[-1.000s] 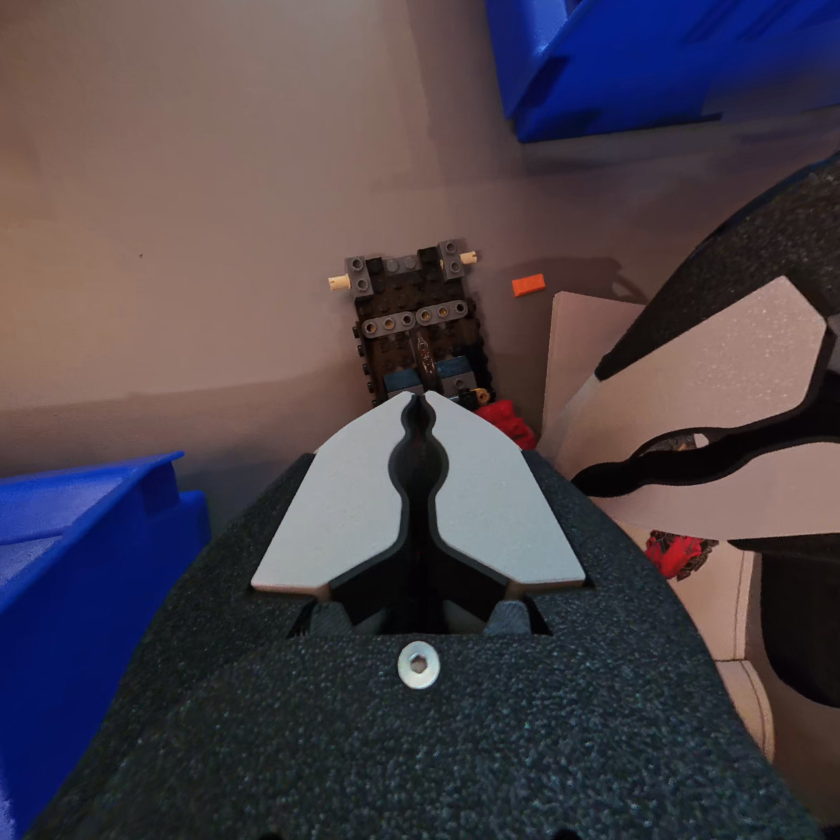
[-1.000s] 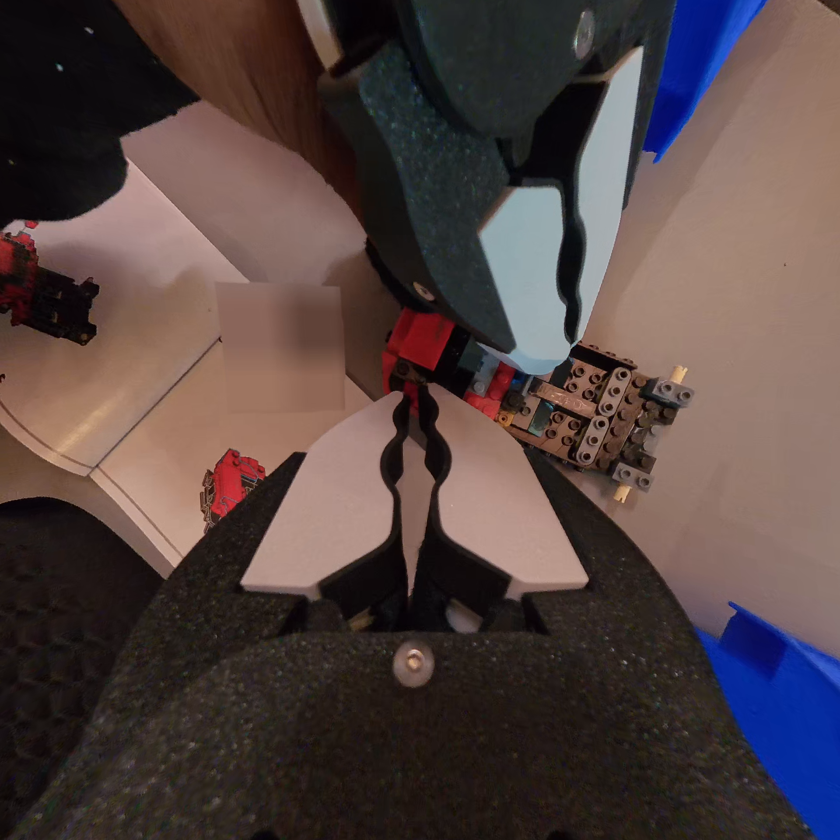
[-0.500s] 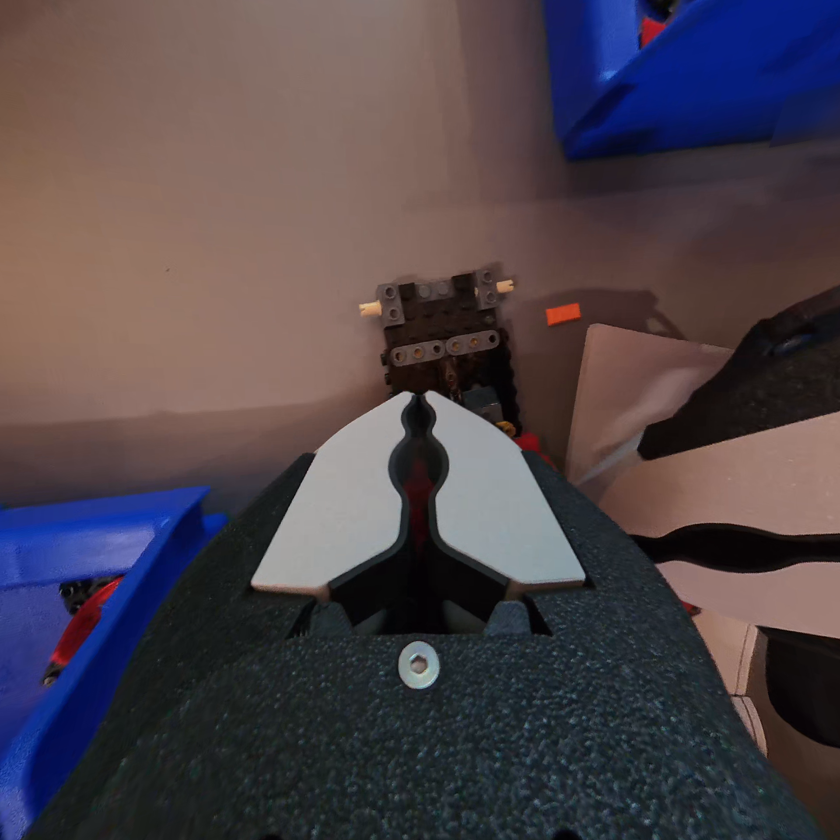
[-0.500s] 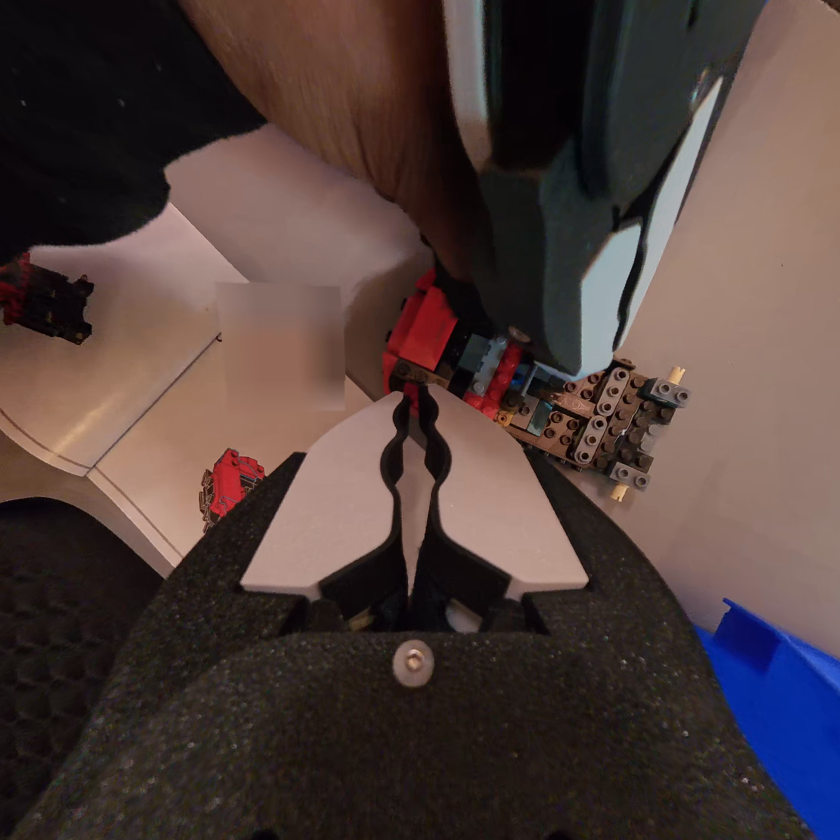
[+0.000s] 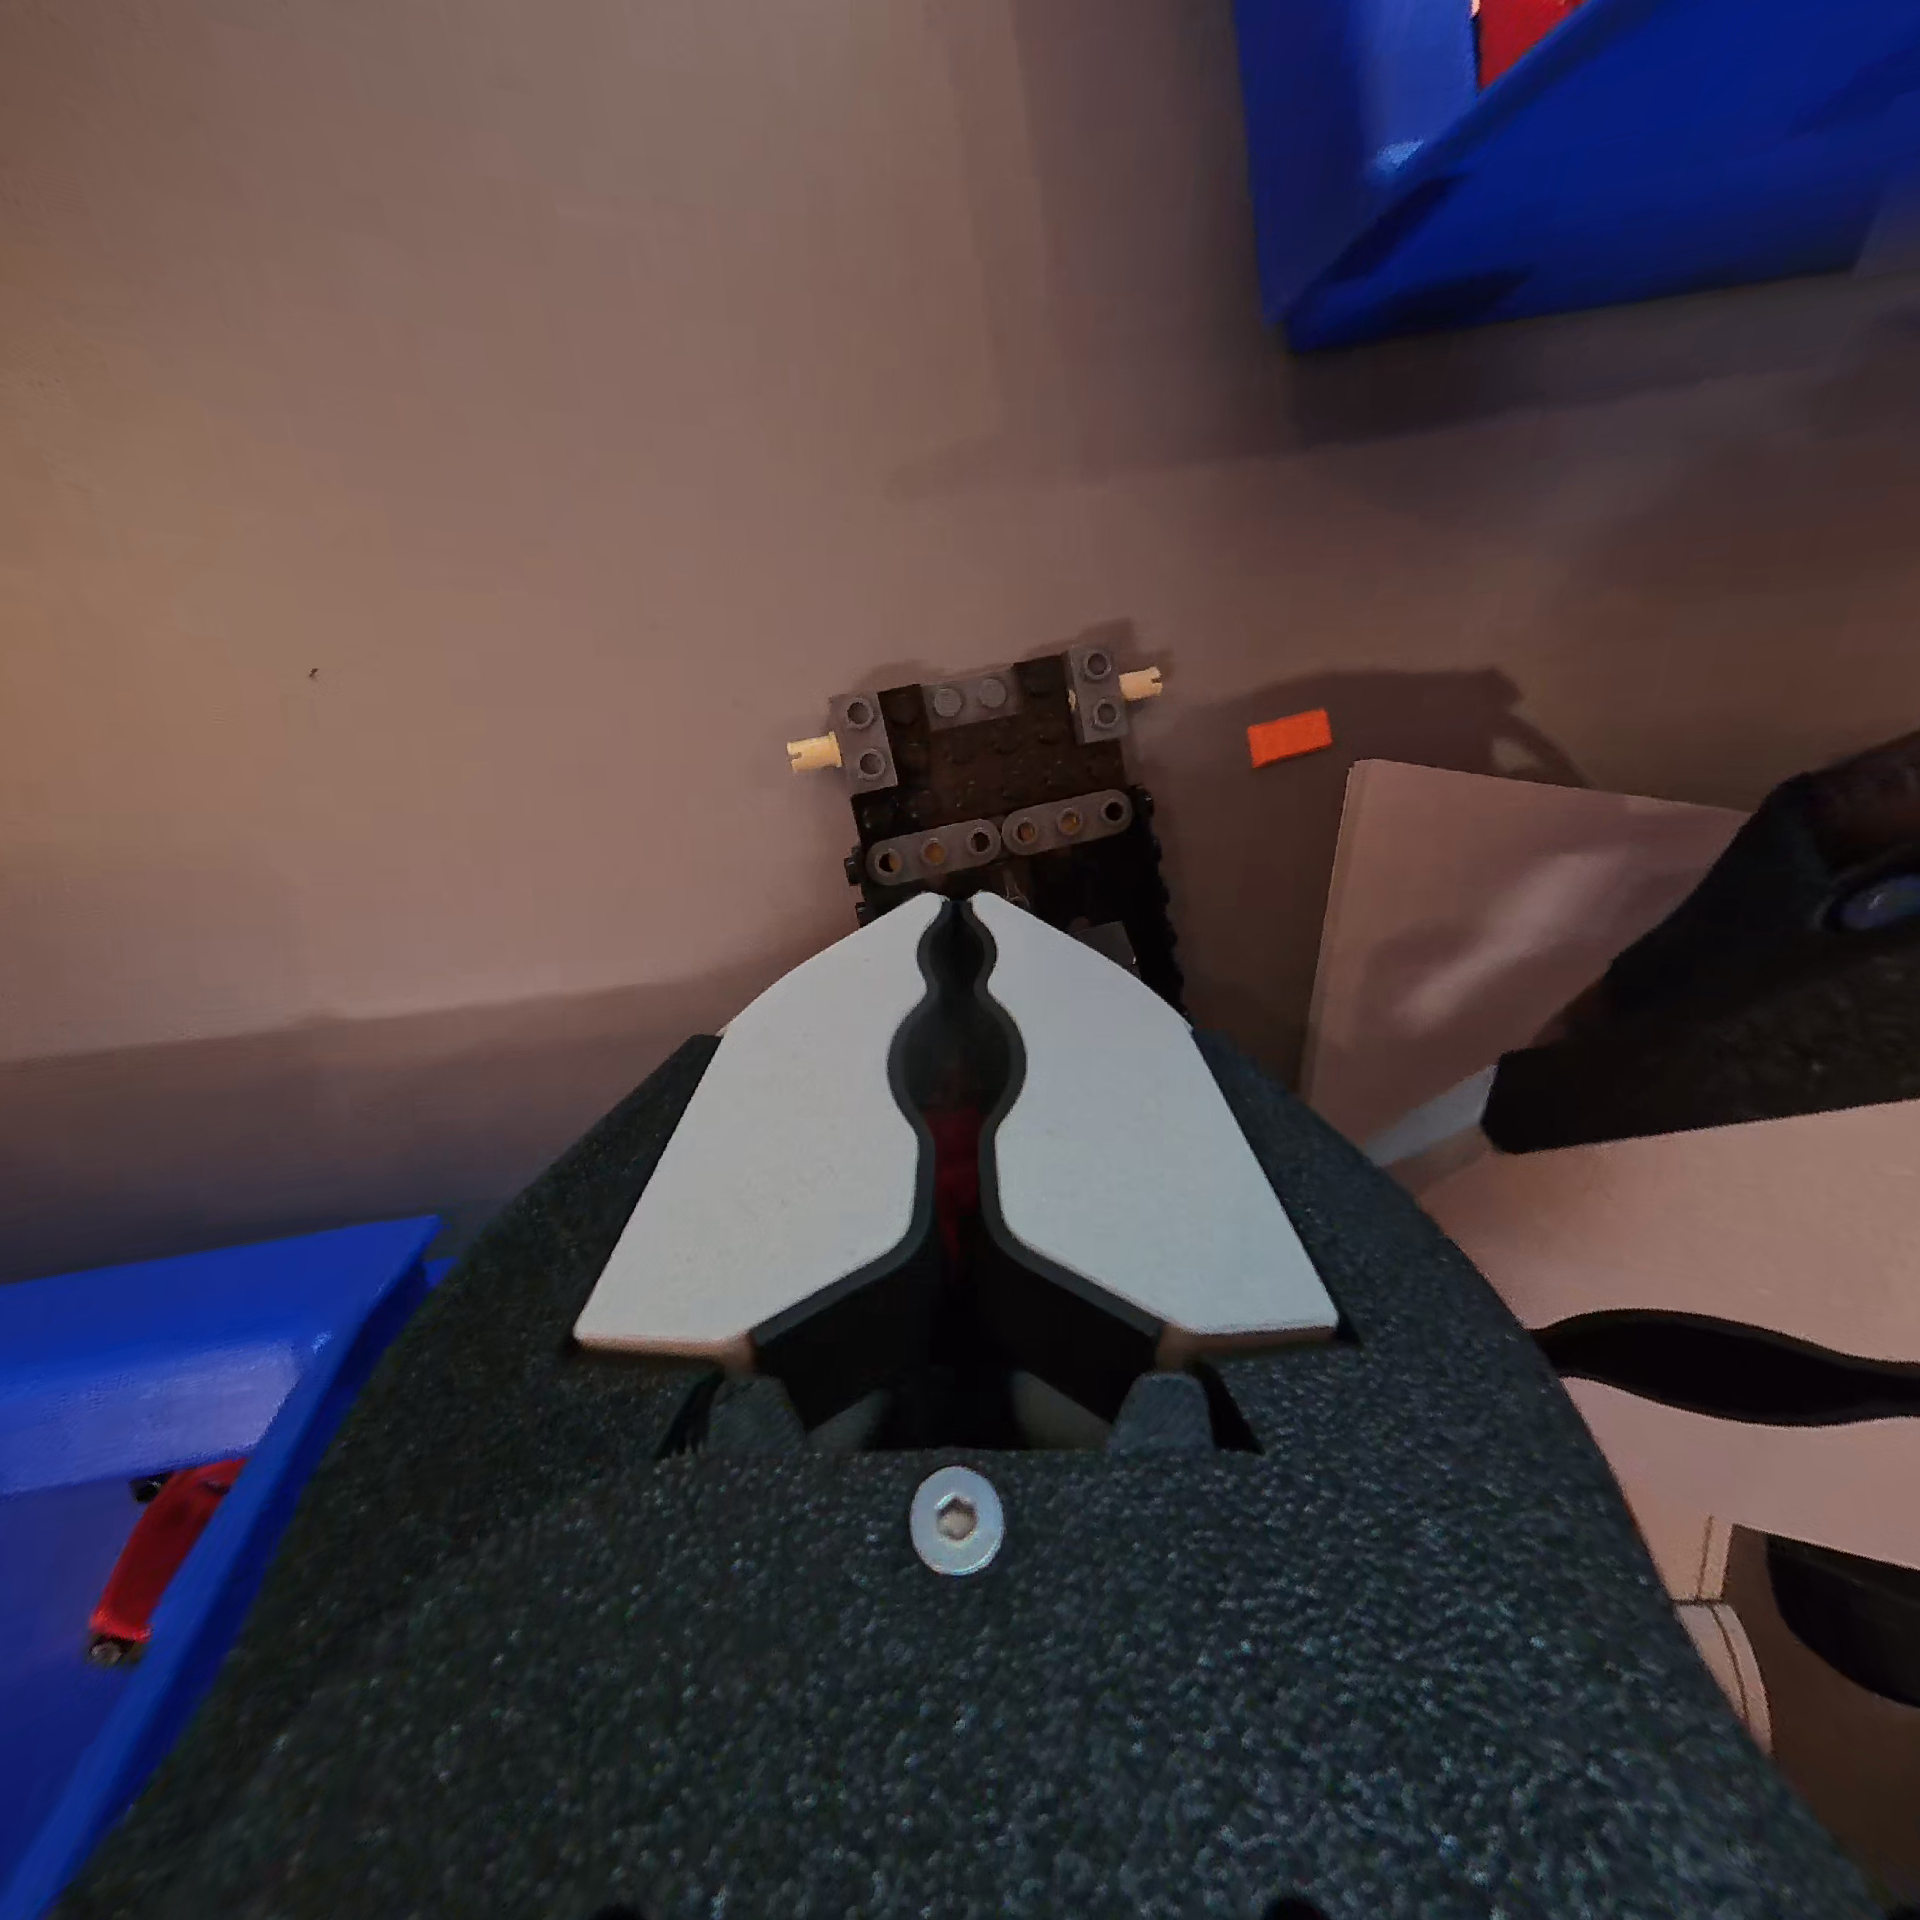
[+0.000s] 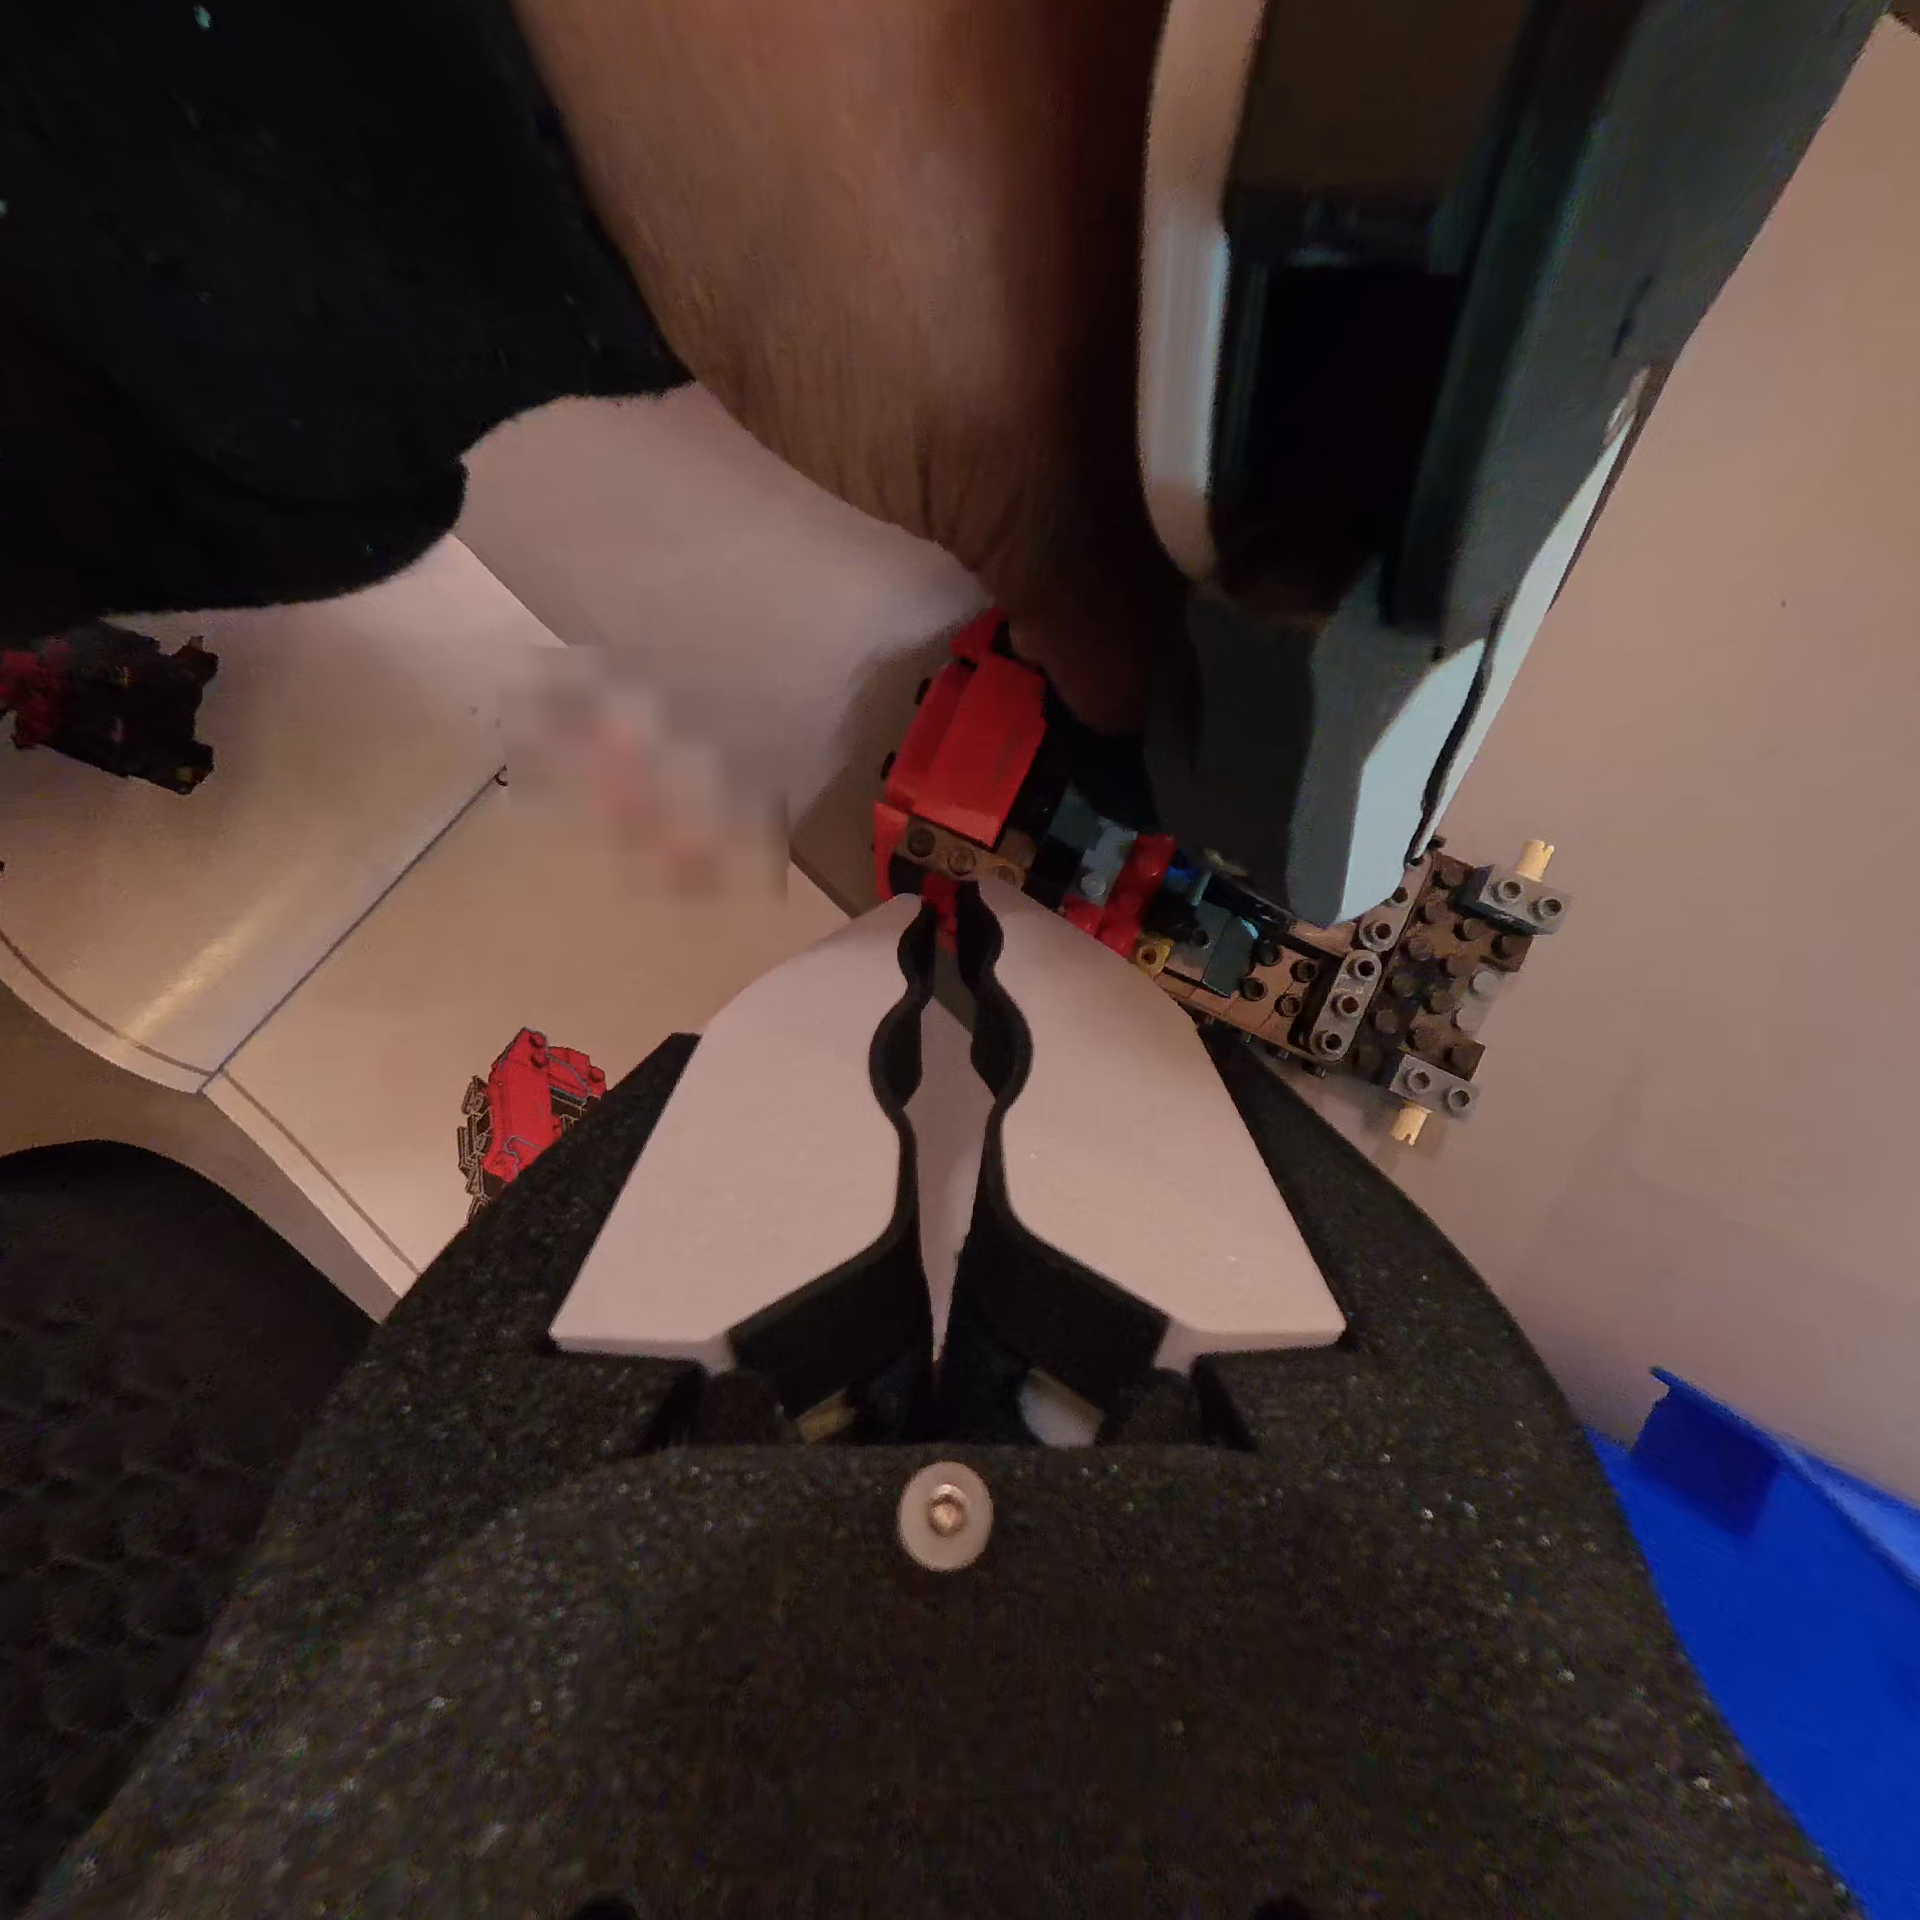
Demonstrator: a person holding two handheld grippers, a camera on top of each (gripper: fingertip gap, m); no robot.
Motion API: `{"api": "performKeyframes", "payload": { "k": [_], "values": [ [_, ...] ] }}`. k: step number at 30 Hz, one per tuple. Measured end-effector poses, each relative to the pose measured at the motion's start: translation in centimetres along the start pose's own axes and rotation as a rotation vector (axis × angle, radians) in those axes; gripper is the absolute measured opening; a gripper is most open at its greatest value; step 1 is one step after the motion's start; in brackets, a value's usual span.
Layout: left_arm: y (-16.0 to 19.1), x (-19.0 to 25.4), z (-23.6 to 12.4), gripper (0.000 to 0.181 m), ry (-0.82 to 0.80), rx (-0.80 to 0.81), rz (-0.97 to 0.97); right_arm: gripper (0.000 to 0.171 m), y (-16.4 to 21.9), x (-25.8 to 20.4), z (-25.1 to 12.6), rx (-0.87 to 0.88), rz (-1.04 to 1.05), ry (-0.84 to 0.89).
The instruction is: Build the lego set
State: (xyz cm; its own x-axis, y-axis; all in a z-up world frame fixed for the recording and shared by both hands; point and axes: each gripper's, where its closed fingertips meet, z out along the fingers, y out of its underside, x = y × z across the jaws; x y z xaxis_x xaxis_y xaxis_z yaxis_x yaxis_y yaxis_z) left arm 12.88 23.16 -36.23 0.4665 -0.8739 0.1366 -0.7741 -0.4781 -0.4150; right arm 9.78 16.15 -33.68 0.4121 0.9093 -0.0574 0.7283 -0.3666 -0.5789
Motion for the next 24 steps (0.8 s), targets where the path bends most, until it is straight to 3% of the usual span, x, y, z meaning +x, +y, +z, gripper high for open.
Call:
{"api": "performKeyframes", "payload": {
  "k": [24],
  "values": [
    [0.02,0.03,-0.04,0.0,-0.014,0.073,0.016,0.005,0.32,-0.2,0.12,-0.142,0.015,0.071]
  ]
}}
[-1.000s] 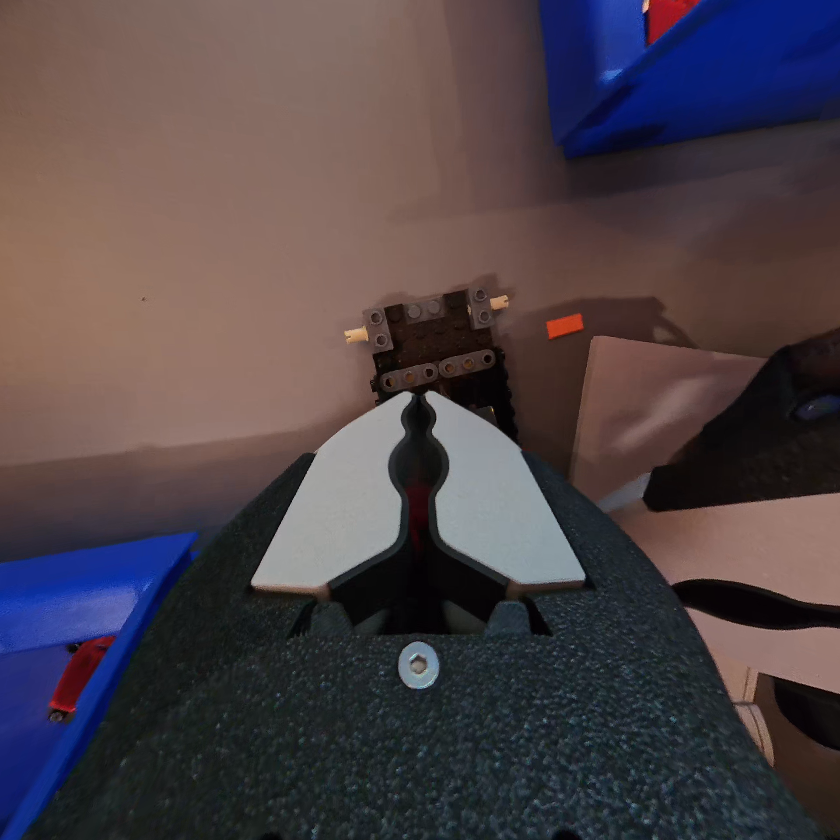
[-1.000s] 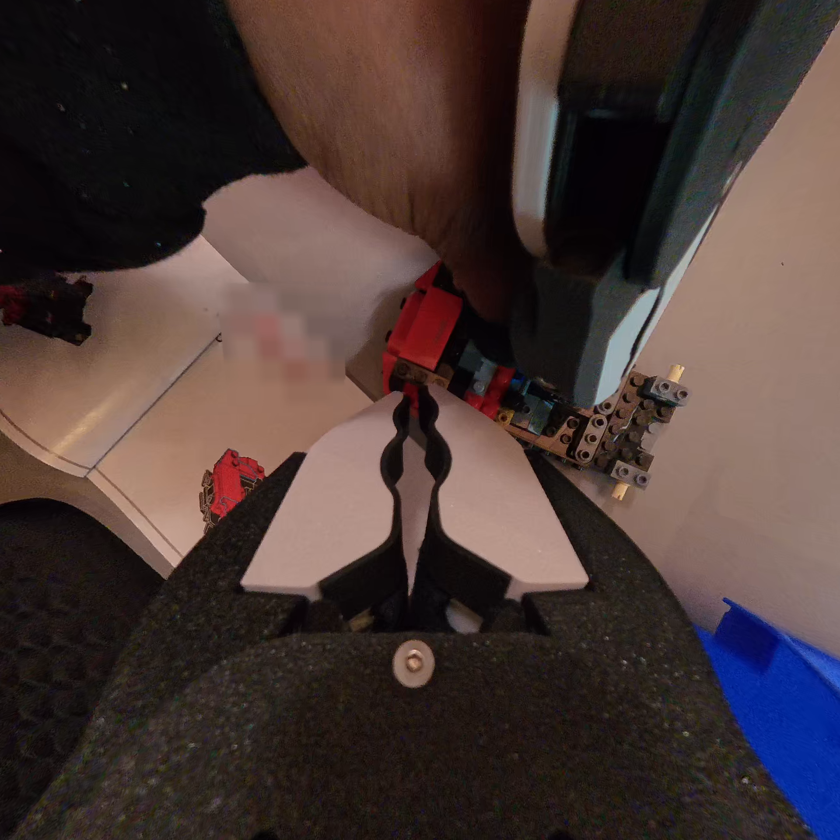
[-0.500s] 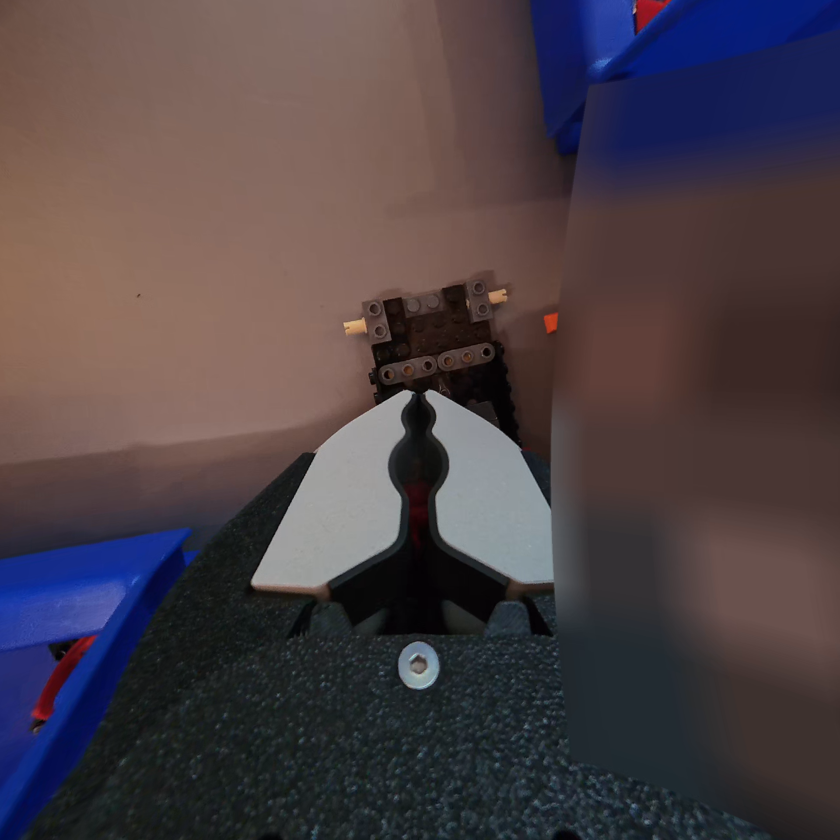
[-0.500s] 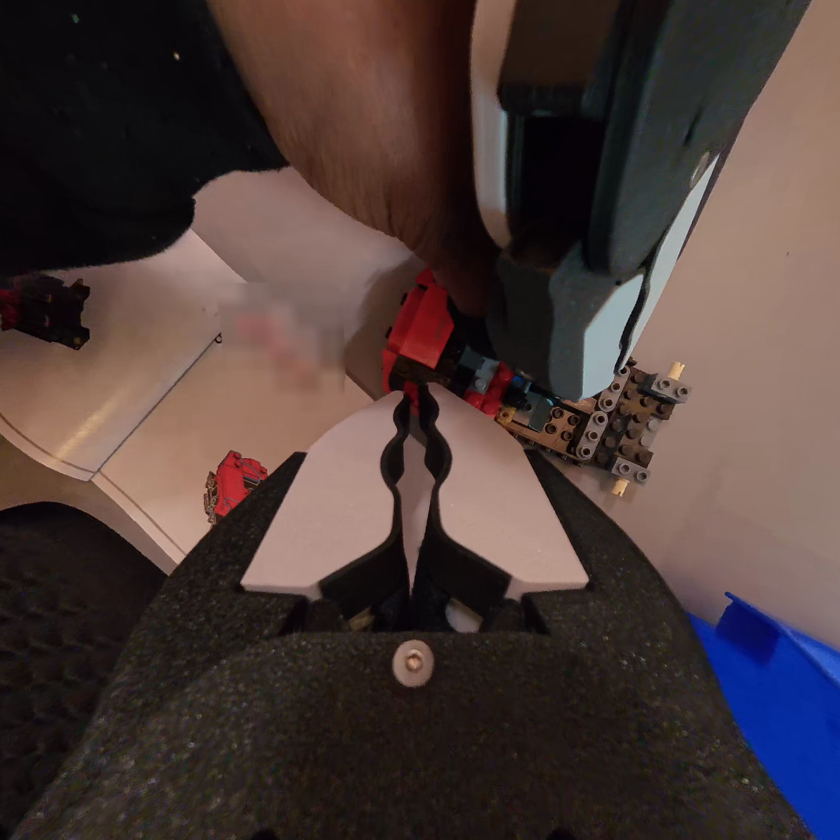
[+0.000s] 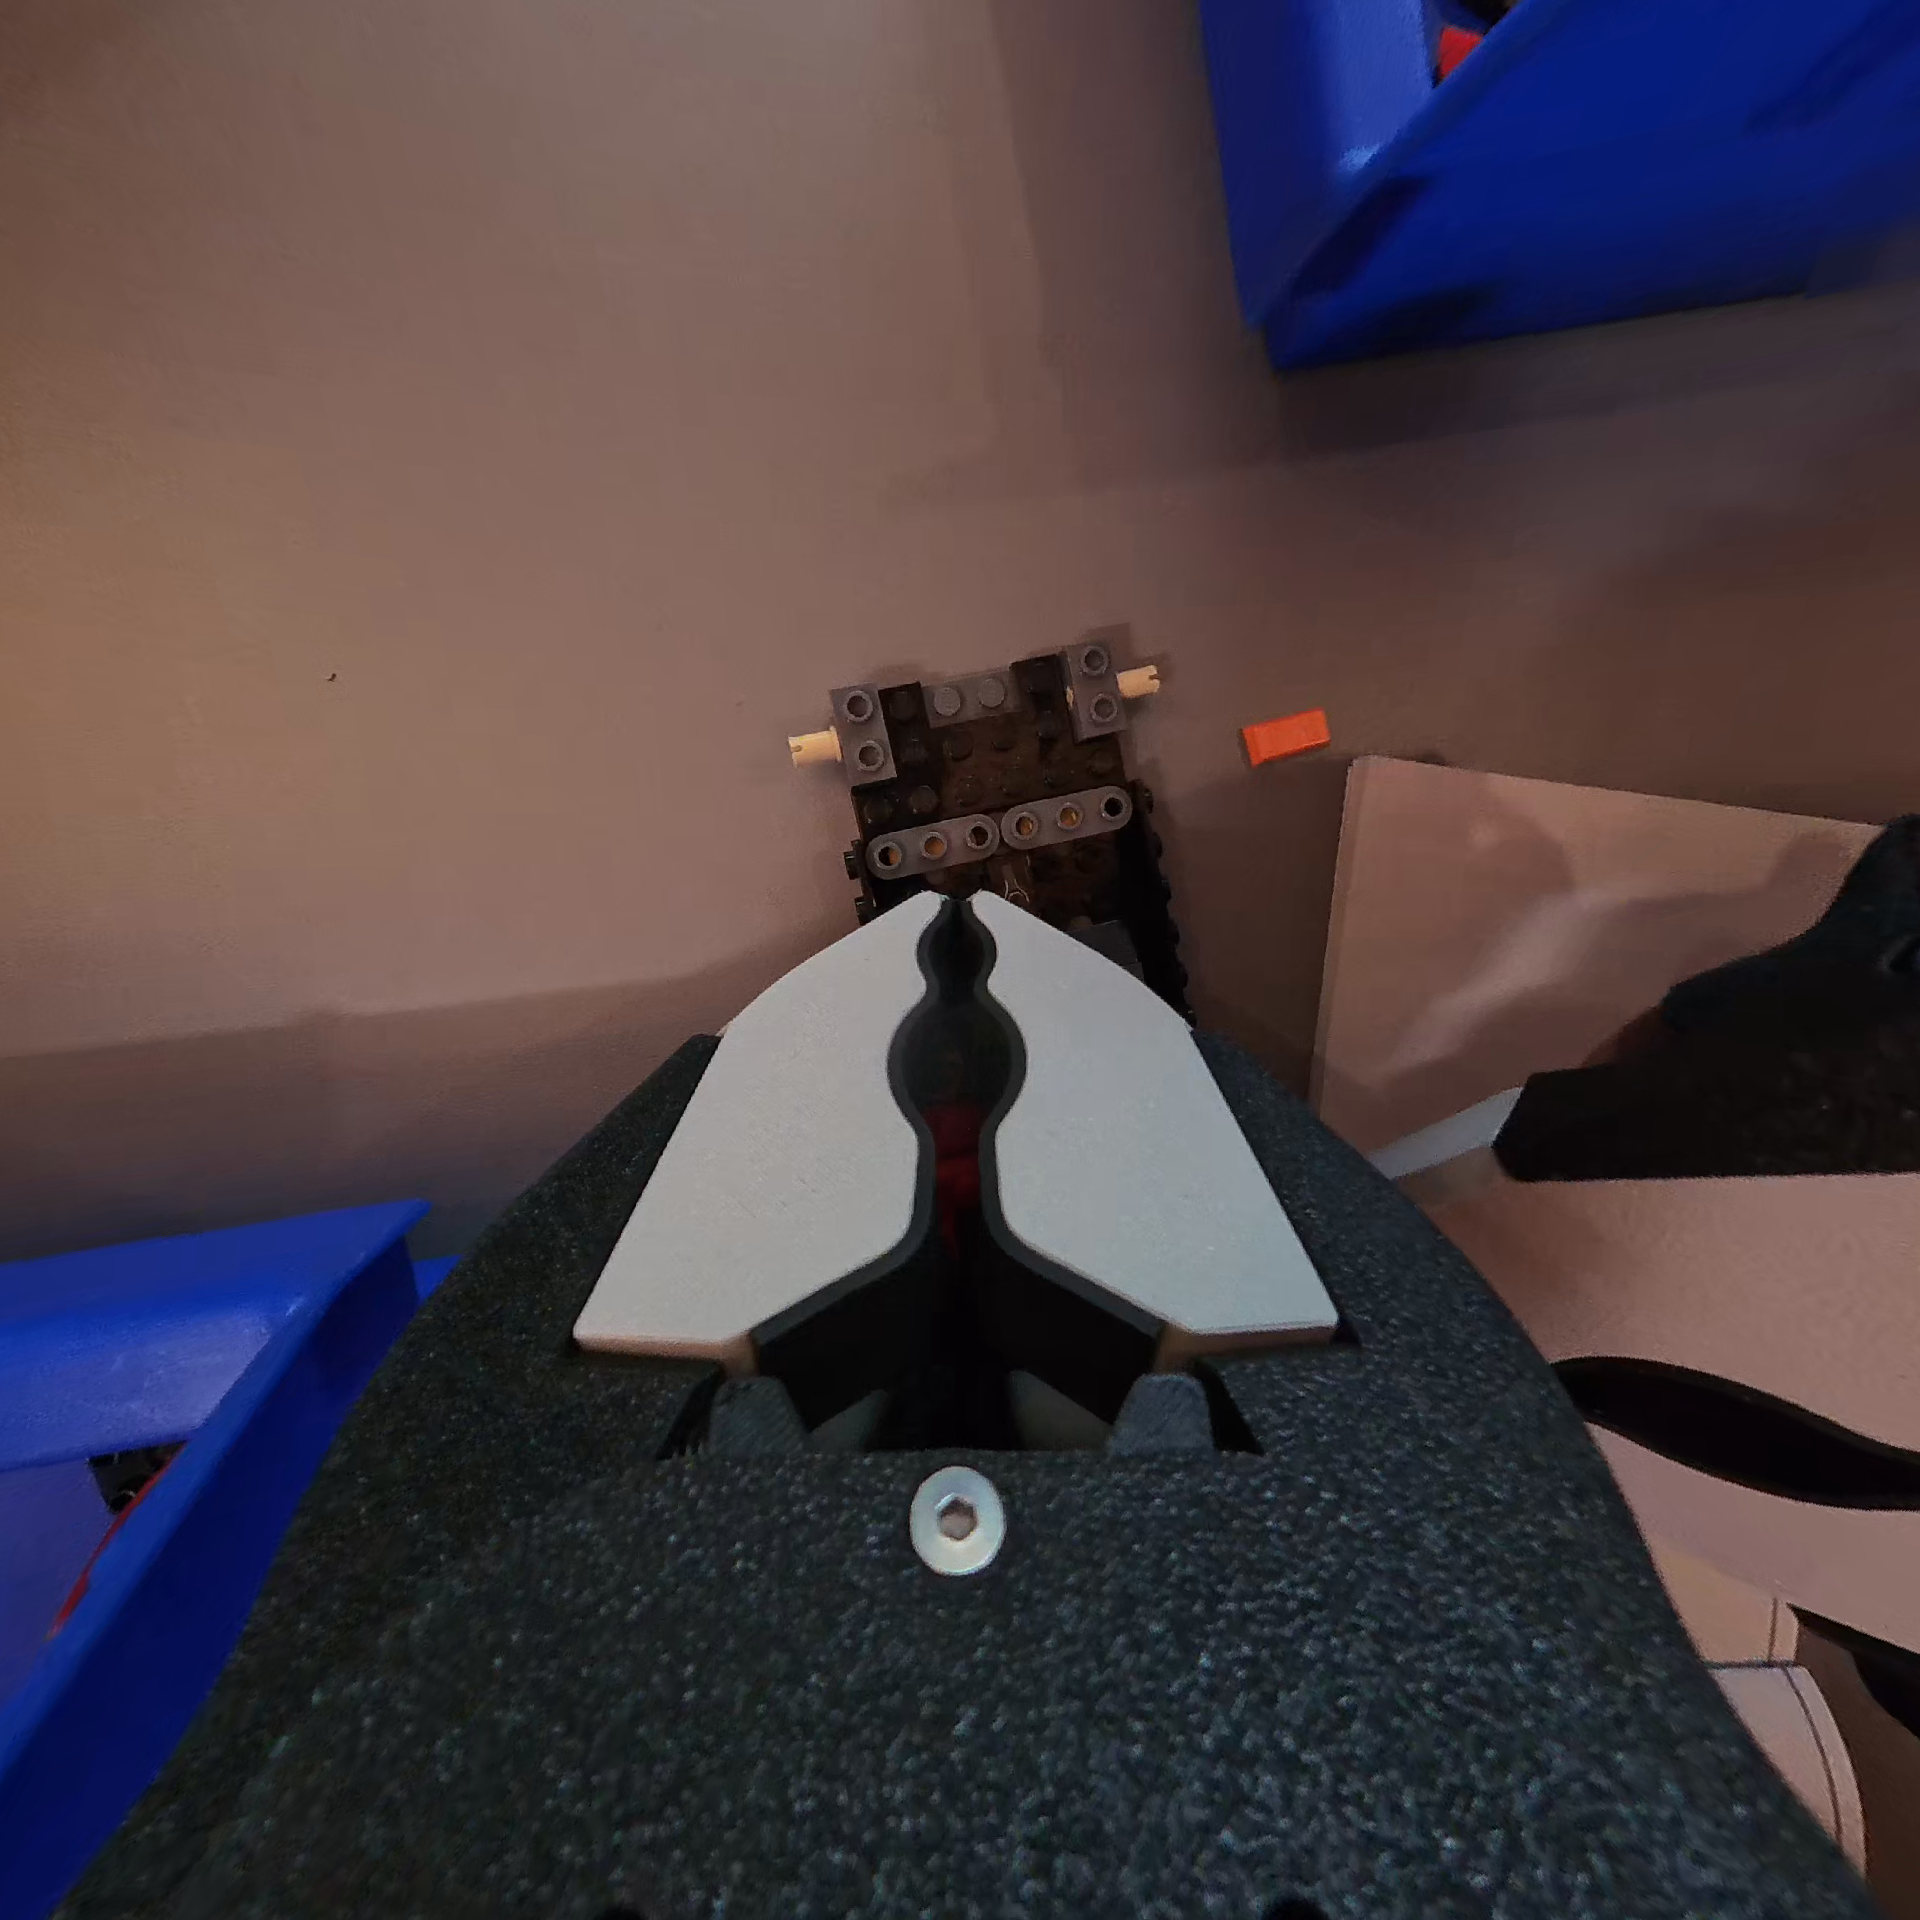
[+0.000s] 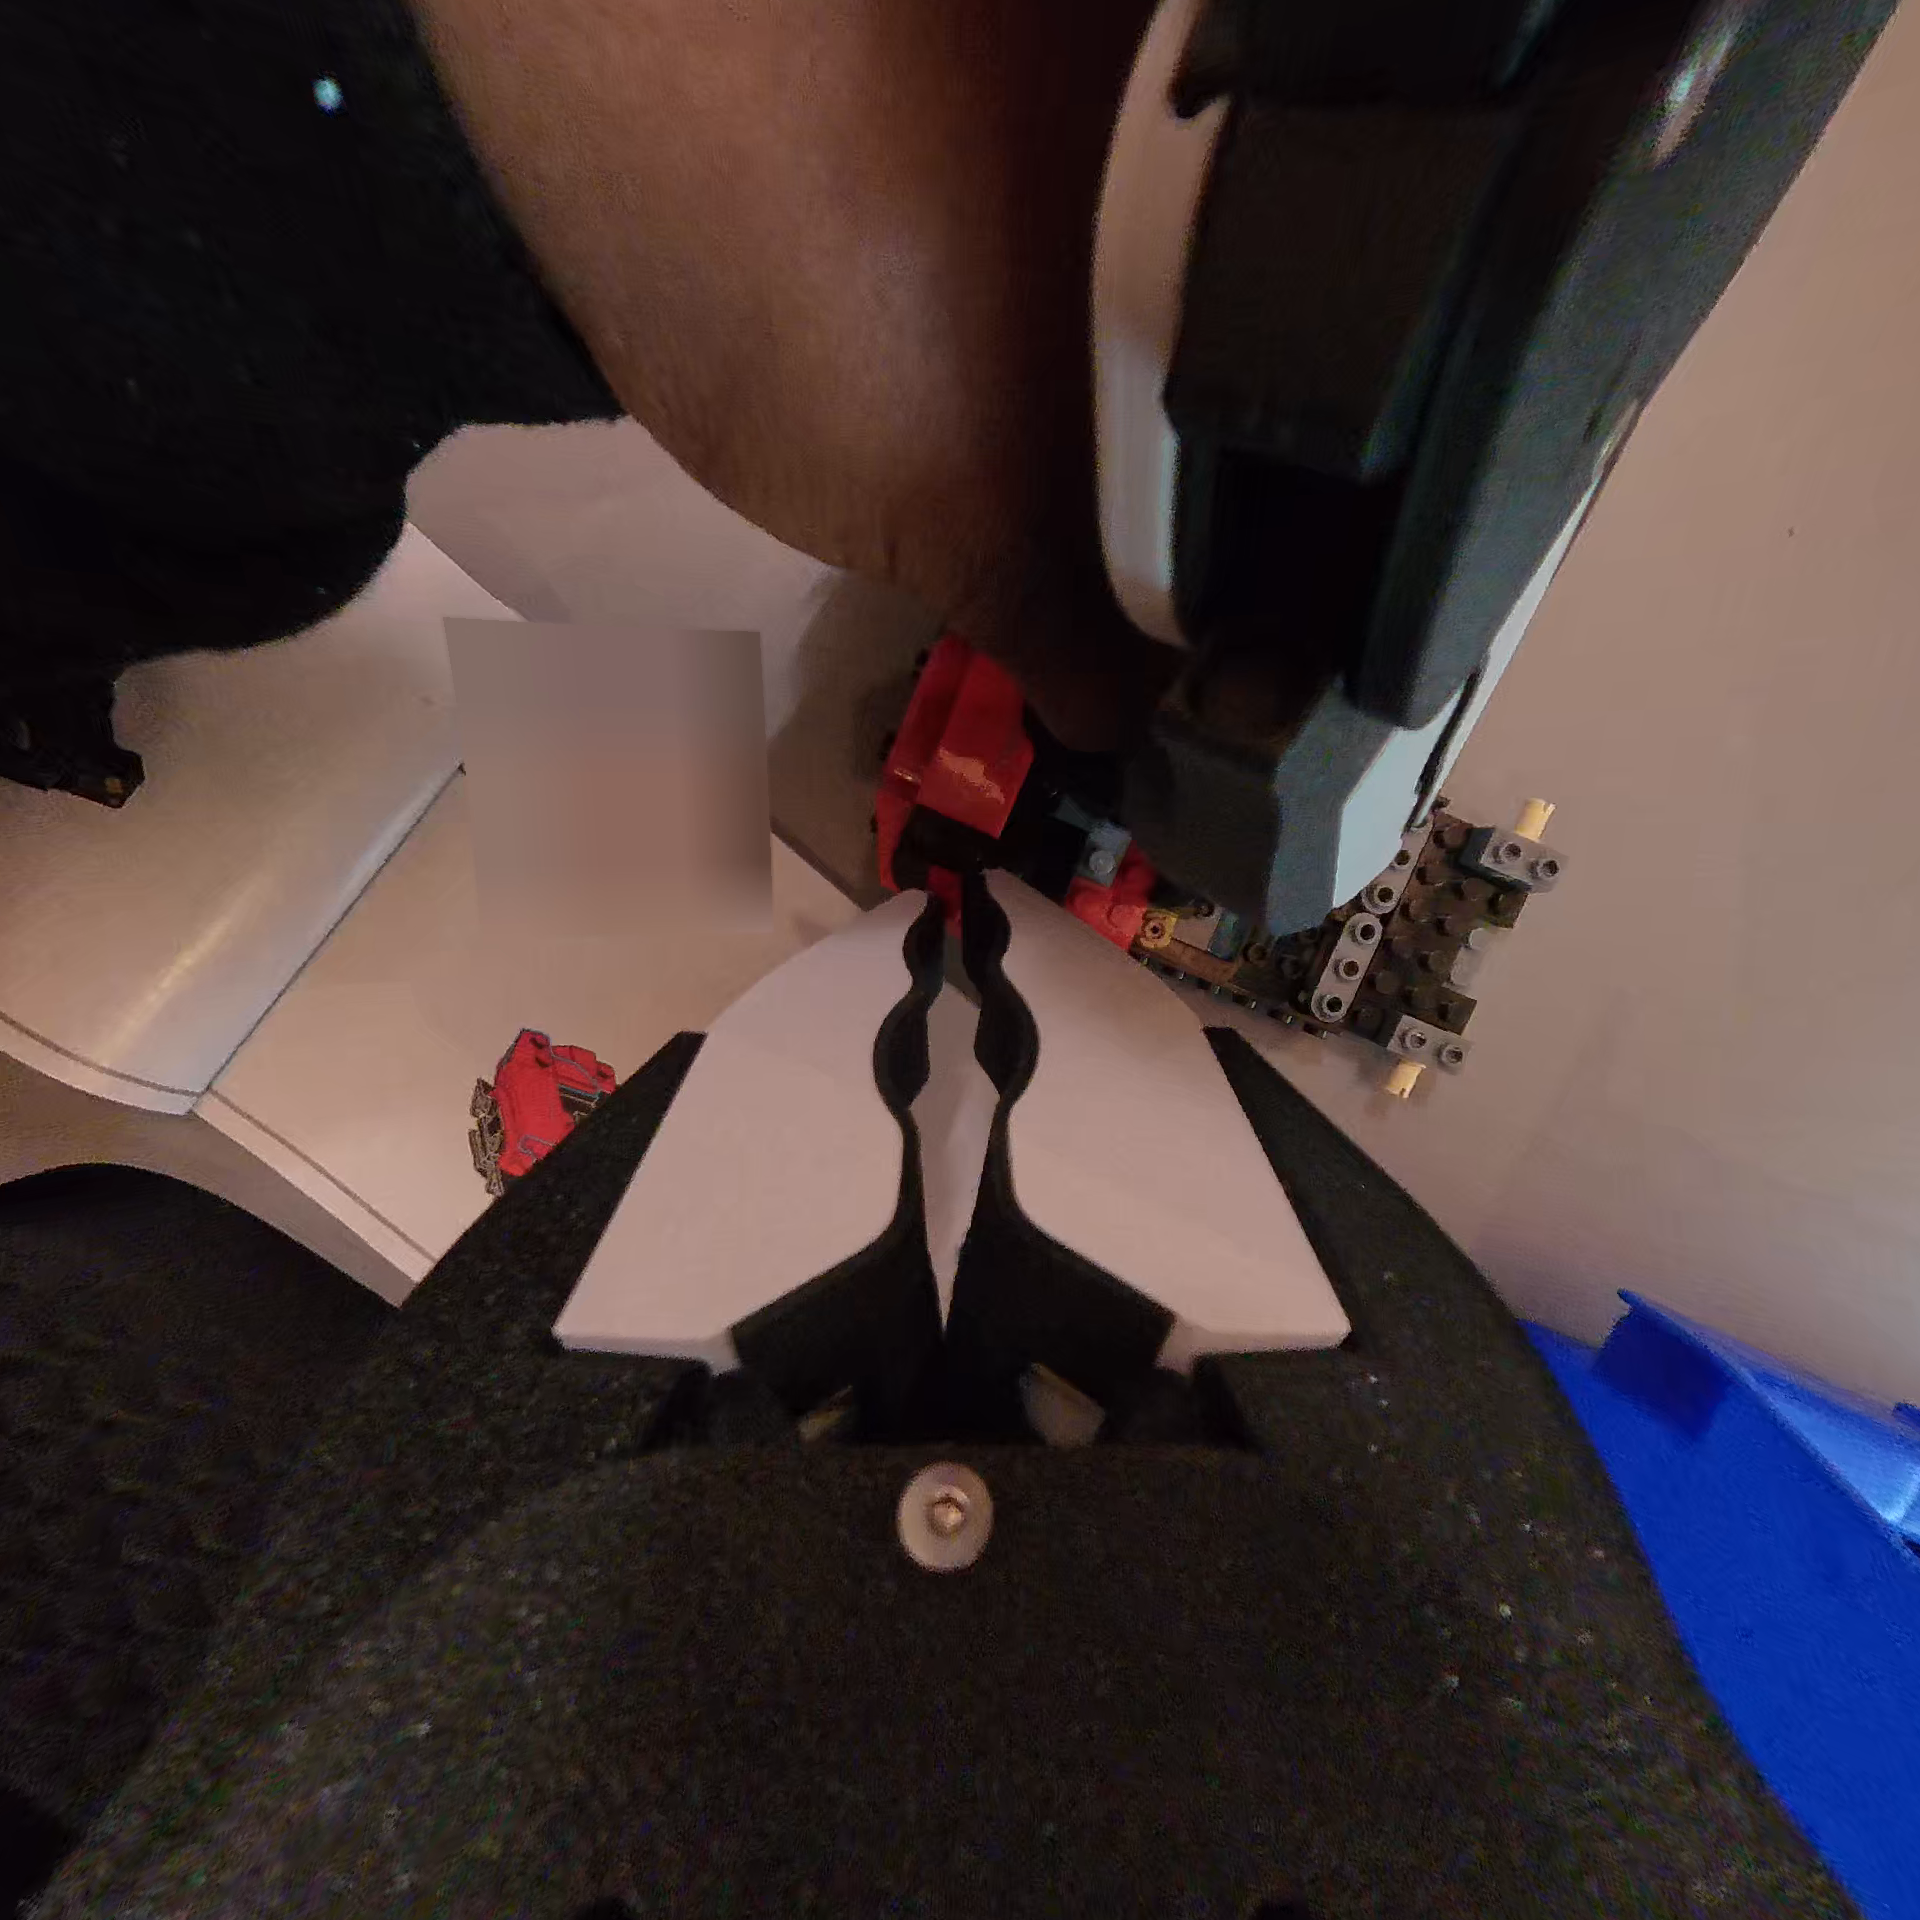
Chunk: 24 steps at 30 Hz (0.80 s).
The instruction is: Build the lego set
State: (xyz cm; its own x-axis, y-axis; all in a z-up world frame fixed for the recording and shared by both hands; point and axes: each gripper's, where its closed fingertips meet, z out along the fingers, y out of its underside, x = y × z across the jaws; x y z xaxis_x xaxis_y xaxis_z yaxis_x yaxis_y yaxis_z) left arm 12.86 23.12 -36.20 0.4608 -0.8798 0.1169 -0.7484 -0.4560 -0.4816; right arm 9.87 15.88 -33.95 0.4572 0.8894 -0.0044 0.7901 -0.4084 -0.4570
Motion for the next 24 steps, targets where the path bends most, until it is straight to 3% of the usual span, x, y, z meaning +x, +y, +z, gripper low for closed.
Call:
{"api": "performKeyframes", "payload": {
  "k": [12,19,24],
  "values": [
    [0.0,0.0,0.0,0.0,-0.002,0.014,0.004,0.005,-0.1,0.0,0.0,-0.051,-0.029,0.015],
    [0.0,0.0,0.0,0.0,0.01,0.009,0.018,0.003,-1.0,0.3,-1.1,0.13,-0.013,-0.032],
    [0.0,0.0,0.0,0.0,0.015,0.005,0.016,0.0,-0.2,0.4,-1.0,0.119,-0.007,-0.058]
  ]
}}
